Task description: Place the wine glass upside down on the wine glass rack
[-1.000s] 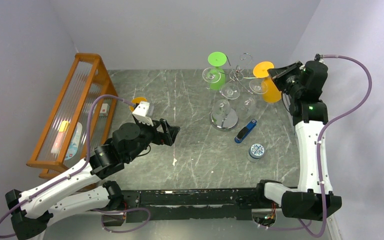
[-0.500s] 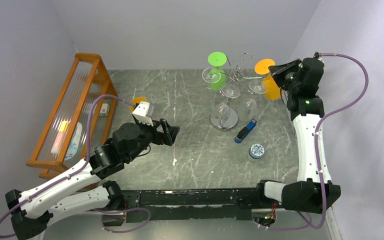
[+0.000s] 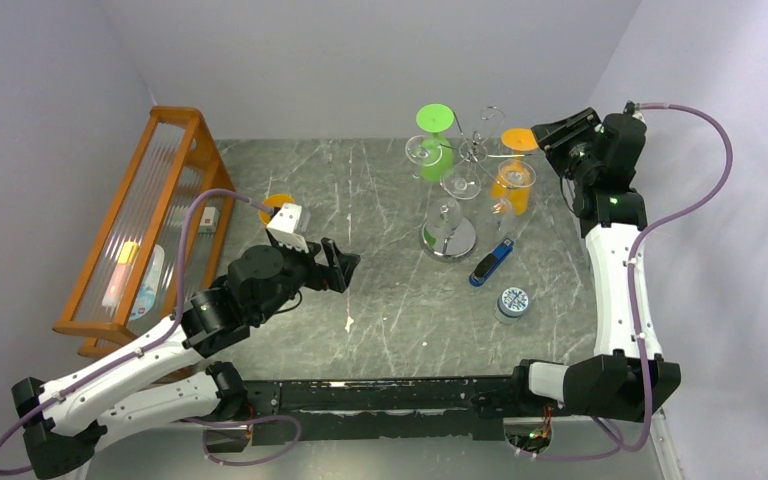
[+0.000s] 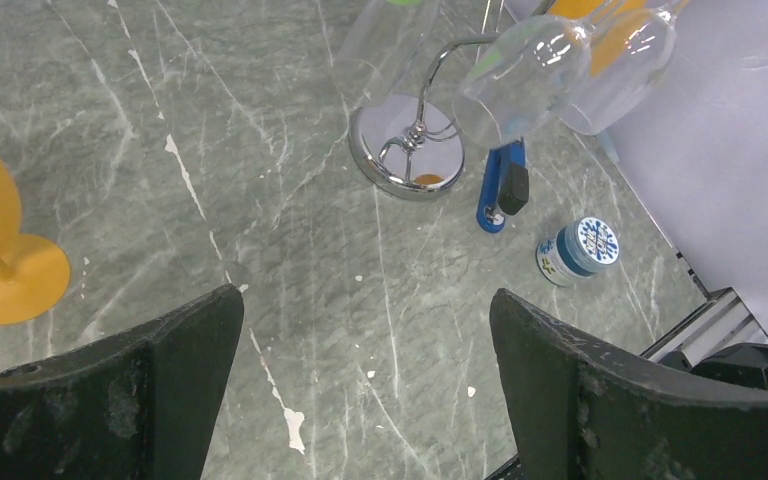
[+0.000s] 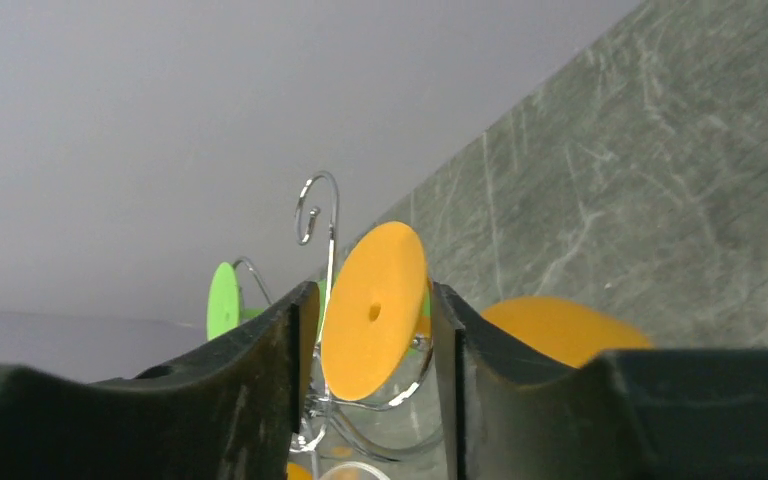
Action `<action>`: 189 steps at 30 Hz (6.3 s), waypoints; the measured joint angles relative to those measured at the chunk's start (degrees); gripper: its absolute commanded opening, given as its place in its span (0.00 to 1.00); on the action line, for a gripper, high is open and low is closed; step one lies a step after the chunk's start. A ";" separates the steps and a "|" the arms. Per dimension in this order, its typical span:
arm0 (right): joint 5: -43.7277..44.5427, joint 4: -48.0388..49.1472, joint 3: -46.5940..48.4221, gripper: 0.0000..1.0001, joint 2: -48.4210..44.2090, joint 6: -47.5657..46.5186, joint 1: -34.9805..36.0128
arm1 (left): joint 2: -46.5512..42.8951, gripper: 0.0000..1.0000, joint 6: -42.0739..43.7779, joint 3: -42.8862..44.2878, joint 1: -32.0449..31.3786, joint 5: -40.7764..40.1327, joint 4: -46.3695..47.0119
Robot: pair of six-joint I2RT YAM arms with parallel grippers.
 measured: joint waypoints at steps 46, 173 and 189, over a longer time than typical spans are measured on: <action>1.44 -6.21 -3.72 0.50 -19.37 -5.62 -0.26 | 37.42 0.37 13.75 23.47 26.29 -3.39 -20.61; 26.82 51.82 -5.73 0.00 6.88 -5.81 63.12 | -15.41 0.89 5.22 6.25 26.62 29.46 5.70; 0.81 49.40 -14.01 0.00 -0.31 -42.05 62.34 | -5.33 0.89 -9.62 23.65 26.62 24.92 -2.14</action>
